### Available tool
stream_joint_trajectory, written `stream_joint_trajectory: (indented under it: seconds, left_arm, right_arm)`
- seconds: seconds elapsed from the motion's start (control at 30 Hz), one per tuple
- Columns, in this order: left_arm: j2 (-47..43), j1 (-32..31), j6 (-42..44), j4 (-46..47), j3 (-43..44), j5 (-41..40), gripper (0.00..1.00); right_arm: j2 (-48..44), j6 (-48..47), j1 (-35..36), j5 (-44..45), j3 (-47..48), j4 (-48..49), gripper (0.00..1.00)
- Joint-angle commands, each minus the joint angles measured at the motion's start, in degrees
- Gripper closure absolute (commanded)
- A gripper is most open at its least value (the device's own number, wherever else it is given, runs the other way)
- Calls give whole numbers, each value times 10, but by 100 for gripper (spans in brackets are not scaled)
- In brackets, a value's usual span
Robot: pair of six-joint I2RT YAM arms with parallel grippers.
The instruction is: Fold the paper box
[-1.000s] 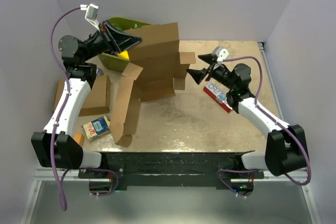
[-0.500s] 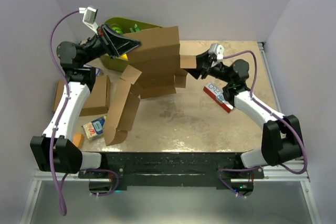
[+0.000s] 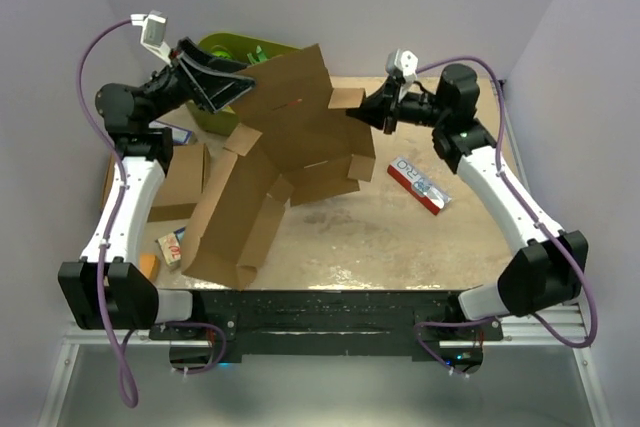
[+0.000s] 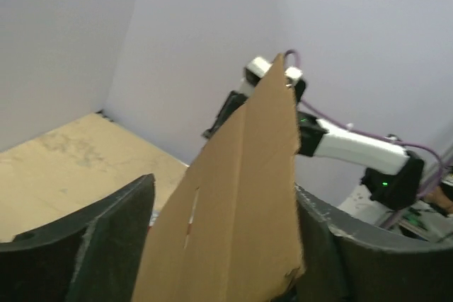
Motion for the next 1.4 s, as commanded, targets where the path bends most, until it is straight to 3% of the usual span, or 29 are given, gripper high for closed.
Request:
stream_joint_trajectory:
  seconds: [0.0, 0.03, 0.07, 0.1, 0.13, 0.2, 0.23, 0.33, 0.5, 0.57, 0.67, 0.77, 0.9, 1.37]
  left_arm:
    - [-36, 55, 118, -114, 3, -22, 16]
    - [-55, 64, 202, -161, 16, -56, 14]
    - [-65, 72, 256, -271, 30, -82, 12]
    - [-85, 72, 369, -332, 44, -116, 10]
    - [-95, 72, 416, -383, 56, -199, 9]
    - [-131, 72, 502, -478, 75, -280, 8]
    - [-145, 72, 523, -496, 77, -352, 7]
    - [-182, 53, 593, -519, 81, -400, 6]
    - [-199, -128, 741, -531, 68, -396, 8]
    - [-205, -187, 765, -531, 61, -438, 8]
    - [-196, -245, 789, -536, 62, -434, 7]
    - [-152, -308, 811, -555, 77, -427, 7]
    - [-66, -380, 864, -575, 95, -485, 6]
    - [14, -401, 886, -517, 65, -561, 8]
  right_arm:
    - [-23, -101, 0, 43, 127, -292, 100]
    - [-23, -112, -1, 62, 164, -327, 100]
    - [-22, -137, -1, 74, 180, -394, 100]
    - [-20, -144, 0, 82, 195, -423, 100]
    - [-13, -152, -1, 92, 228, -451, 100]
    - [-1, -173, -1, 119, 261, -536, 100]
    - [10, -177, 0, 129, 287, -558, 100]
    - [20, -184, 1, 141, 312, -602, 100]
    - [59, -166, 8, 158, 334, -620, 100]
    - [78, -165, 13, 161, 352, -635, 100]
    - [121, -166, 26, 175, 376, -651, 100]
    - [160, -163, 37, 190, 398, -661, 100]
    - [181, -155, 43, 186, 390, -638, 100]
    - [194, -168, 44, 156, 355, -611, 100]
